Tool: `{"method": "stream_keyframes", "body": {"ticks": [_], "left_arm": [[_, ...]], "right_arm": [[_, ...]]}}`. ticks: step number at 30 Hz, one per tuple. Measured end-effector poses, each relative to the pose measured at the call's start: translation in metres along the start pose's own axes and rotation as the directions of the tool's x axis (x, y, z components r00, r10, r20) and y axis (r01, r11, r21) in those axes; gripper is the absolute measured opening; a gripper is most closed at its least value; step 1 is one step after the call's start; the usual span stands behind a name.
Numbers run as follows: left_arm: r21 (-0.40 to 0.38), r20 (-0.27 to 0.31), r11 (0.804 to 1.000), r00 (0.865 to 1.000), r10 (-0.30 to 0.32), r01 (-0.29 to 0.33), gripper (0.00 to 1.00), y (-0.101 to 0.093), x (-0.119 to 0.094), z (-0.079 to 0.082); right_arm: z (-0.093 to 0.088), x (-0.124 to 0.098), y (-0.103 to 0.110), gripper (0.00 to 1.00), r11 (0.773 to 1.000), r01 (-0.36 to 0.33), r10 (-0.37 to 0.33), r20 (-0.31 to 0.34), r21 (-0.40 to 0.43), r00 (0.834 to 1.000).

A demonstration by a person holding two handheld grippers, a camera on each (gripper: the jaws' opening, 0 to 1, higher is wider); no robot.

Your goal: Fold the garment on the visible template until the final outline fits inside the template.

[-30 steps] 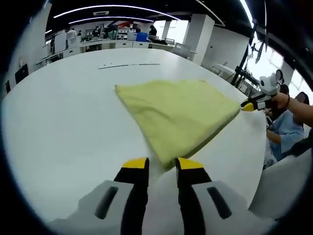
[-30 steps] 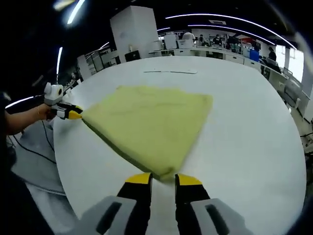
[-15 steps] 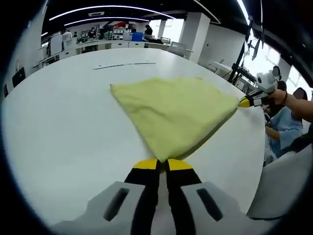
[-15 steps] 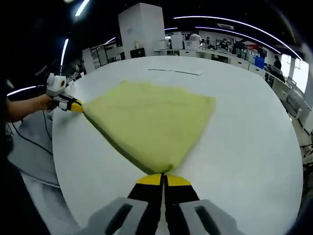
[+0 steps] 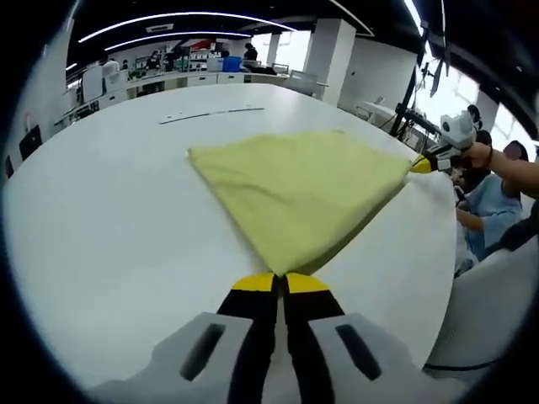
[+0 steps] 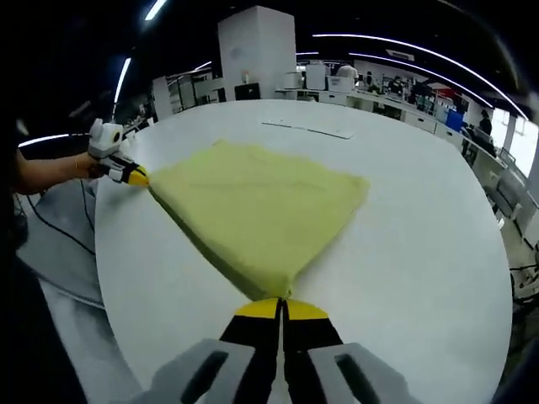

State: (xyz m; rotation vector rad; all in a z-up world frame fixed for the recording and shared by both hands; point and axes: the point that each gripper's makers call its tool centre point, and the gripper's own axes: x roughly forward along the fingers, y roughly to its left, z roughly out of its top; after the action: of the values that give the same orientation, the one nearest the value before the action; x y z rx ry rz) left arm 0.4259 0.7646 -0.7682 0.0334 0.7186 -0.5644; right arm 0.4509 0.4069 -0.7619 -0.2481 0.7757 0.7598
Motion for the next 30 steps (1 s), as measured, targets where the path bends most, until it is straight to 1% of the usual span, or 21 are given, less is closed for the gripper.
{"method": "stream_keyframes", "body": {"ticks": [4, 8, 10, 13, 22, 23, 25, 27, 29, 30], "left_arm": [[0.005, -0.005, 1.000, 1.000, 0.016, -0.016, 0.00, 0.000, -0.003, -0.003], [0.007, 0.004, 1.000, 1.000, 0.027, -0.027, 0.00, -0.003, -0.006, -0.004], [0.007, 0.002, 1.000, 1.000, 0.027, -0.027, 0.00, -0.005, -0.006, -0.006], [0.027, -0.017, 0.999, 1.000, 0.024, -0.024, 0.00, -0.009, -0.008, -0.012], [0.045, -0.021, 0.999, 0.999, 0.030, -0.029, 0.00, -0.013, -0.012, -0.015], [0.042, -0.020, 0.999, 0.999, 0.028, -0.027, 0.00, -0.014, -0.012, -0.015], [0.037, -0.020, 0.999, 0.999, 0.025, -0.025, 0.00, -0.014, -0.012, -0.016], [0.031, -0.024, 0.999, 0.999, 0.022, -0.021, 0.00, -0.014, -0.012, -0.018], [0.037, -0.028, 0.999, 0.999, 0.019, -0.018, 0.00, -0.015, -0.012, -0.018], [0.033, -0.035, 0.999, 0.999, 0.021, -0.020, 0.00, -0.014, -0.012, -0.020]], "right_arm": [[-0.008, 0.002, 0.003, 0.00, 1.000, 0.000, 0.000, -0.019, 0.002, 1.000], [-0.011, 0.002, 0.003, 0.00, 1.000, 0.005, -0.005, -0.017, 0.017, 1.000], [-0.012, 0.002, 0.003, 0.00, 1.000, 0.008, -0.008, -0.018, 0.019, 1.000], [-0.013, 0.000, 0.003, 0.00, 1.000, 0.006, -0.006, -0.016, 0.029, 1.000], [-0.021, -0.004, 0.006, 0.00, 0.999, -0.004, 0.004, -0.016, 0.048, 1.000], [-0.022, -0.005, 0.006, 0.00, 0.999, -0.002, 0.003, -0.017, 0.049, 1.000], [-0.025, -0.007, 0.001, 0.00, 0.999, 0.023, -0.022, -0.033, 0.042, 0.999], [-0.023, -0.011, -0.001, 0.00, 0.996, 0.028, -0.027, -0.009, 0.083, 1.000], [-0.018, -0.012, -0.003, 0.00, 0.992, 0.025, -0.030, 0.039, 0.122, 0.999], [-0.017, -0.013, -0.002, 0.00, 0.991, 0.022, -0.028, 0.048, 0.133, 0.998]]}}
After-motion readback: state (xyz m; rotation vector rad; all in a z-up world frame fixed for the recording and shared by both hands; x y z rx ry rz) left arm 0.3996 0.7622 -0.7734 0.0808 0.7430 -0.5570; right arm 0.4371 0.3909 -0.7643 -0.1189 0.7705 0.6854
